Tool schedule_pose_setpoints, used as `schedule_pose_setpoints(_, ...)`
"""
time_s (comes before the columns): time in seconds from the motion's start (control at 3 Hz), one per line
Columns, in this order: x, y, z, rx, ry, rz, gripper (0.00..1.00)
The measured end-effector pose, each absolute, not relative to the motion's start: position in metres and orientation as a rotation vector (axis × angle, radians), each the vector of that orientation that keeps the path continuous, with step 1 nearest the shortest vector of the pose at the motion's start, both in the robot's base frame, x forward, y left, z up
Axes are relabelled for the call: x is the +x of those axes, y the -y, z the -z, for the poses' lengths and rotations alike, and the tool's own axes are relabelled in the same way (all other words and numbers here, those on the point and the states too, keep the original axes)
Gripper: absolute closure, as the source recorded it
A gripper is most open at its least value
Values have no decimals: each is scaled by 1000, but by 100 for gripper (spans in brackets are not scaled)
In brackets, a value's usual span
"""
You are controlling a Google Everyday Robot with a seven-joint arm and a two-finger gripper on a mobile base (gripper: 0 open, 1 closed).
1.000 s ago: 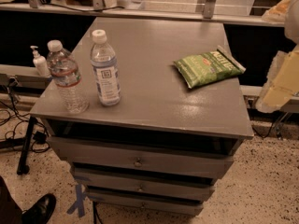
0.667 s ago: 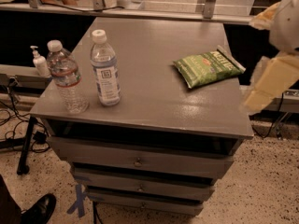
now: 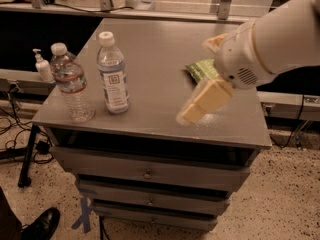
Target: Move blue plastic bottle near green jalapeno chip bag
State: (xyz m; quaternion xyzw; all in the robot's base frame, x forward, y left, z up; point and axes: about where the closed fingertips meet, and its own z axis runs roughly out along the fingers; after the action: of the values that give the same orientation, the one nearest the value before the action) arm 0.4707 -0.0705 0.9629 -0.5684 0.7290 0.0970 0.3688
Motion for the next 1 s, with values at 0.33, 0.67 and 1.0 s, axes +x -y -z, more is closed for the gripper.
schedule_pose_setpoints(0.33,490,27,-955,-1360,-1778,-412,0)
schedule_pose_setpoints(0.67,503,-2,-953,-1244,-1713,-534,0)
schedule_pose_setpoints(1.0,503,-8,-959,-1225,-1700,-550,0)
